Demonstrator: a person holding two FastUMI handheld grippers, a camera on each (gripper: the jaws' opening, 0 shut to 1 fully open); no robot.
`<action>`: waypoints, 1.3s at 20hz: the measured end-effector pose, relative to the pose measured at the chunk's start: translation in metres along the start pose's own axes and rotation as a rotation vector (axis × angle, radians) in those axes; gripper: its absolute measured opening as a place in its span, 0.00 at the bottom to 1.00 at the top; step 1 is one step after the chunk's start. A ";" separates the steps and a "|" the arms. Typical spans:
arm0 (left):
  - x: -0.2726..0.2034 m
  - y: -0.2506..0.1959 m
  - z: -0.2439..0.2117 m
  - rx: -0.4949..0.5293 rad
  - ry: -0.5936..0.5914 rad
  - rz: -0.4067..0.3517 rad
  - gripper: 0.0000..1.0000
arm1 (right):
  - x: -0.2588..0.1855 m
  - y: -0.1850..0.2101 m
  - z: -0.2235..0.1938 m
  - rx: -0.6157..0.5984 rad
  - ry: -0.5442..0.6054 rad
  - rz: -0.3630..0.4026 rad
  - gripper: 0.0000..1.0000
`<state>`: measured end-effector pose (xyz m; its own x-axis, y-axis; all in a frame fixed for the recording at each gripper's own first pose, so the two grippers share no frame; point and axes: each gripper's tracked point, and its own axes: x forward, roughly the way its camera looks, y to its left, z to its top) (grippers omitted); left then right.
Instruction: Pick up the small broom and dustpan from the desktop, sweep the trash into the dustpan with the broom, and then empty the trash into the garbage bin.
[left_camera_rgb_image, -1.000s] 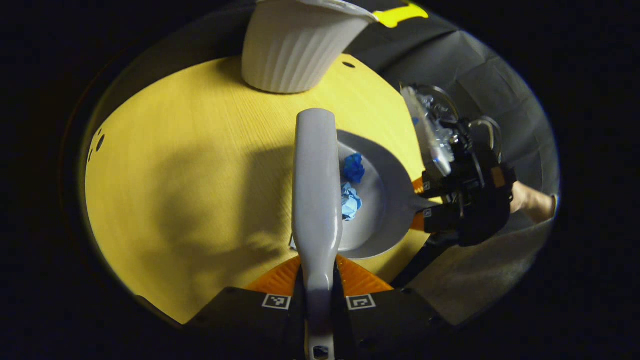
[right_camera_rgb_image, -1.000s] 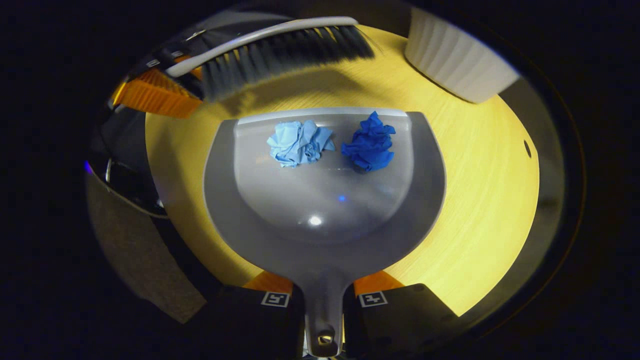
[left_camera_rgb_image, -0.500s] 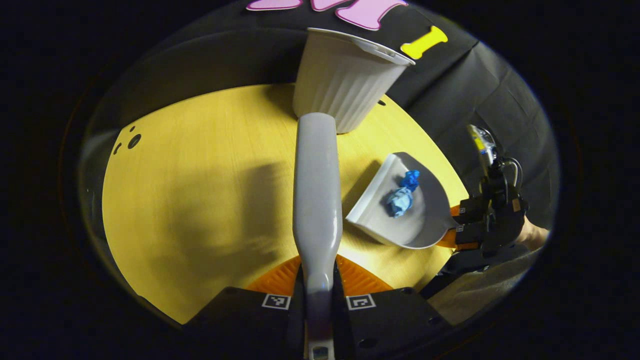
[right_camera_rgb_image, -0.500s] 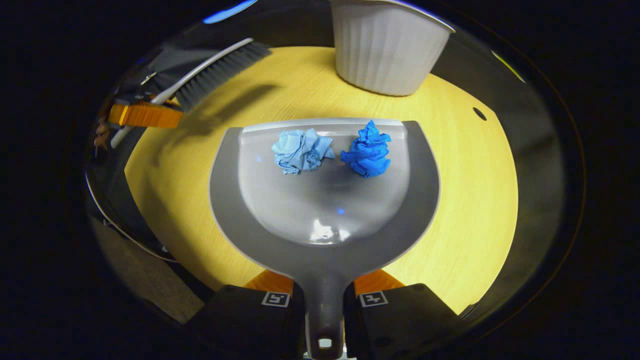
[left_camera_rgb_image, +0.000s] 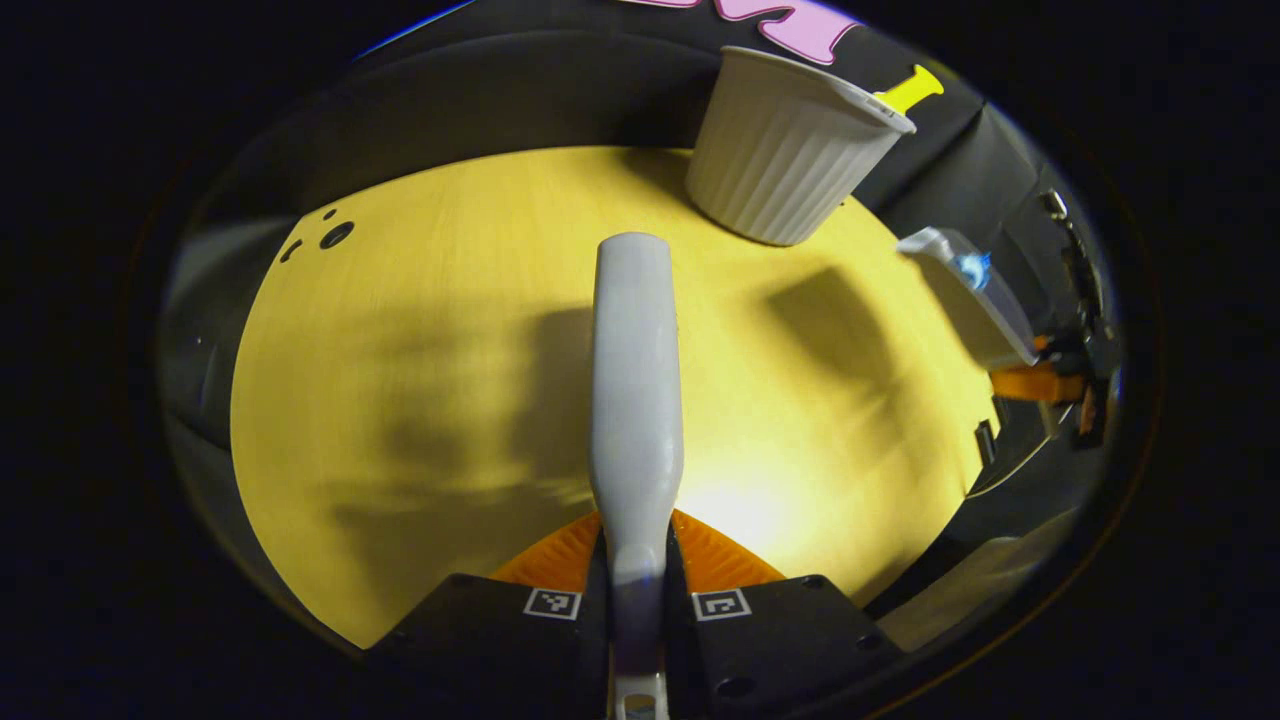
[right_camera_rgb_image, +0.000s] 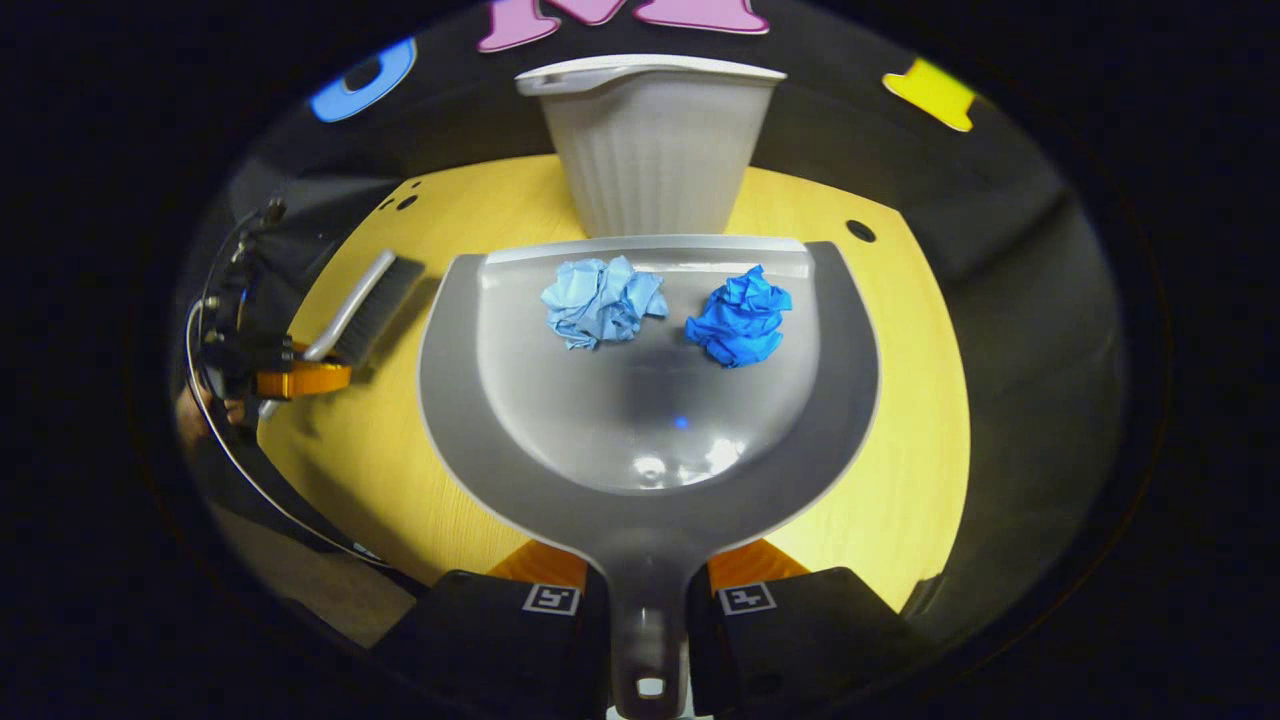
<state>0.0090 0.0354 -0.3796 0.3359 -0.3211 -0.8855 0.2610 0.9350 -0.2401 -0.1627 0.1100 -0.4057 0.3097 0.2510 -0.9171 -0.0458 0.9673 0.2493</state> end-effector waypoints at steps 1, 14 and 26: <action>0.002 0.005 -0.004 0.003 0.007 0.008 0.26 | -0.003 0.001 0.002 0.020 0.004 -0.027 0.35; 0.016 0.016 -0.022 -0.005 0.010 -0.012 0.29 | 0.022 0.013 0.007 0.108 -0.075 -0.180 0.35; 0.019 0.019 -0.034 -0.042 -0.013 0.014 0.26 | 0.029 -0.007 0.095 -0.226 0.065 -0.356 0.35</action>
<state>-0.0103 0.0516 -0.4146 0.3514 -0.3099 -0.8834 0.2185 0.9447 -0.2445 -0.0632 0.1072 -0.4050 0.2834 -0.1053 -0.9532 -0.1560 0.9757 -0.1541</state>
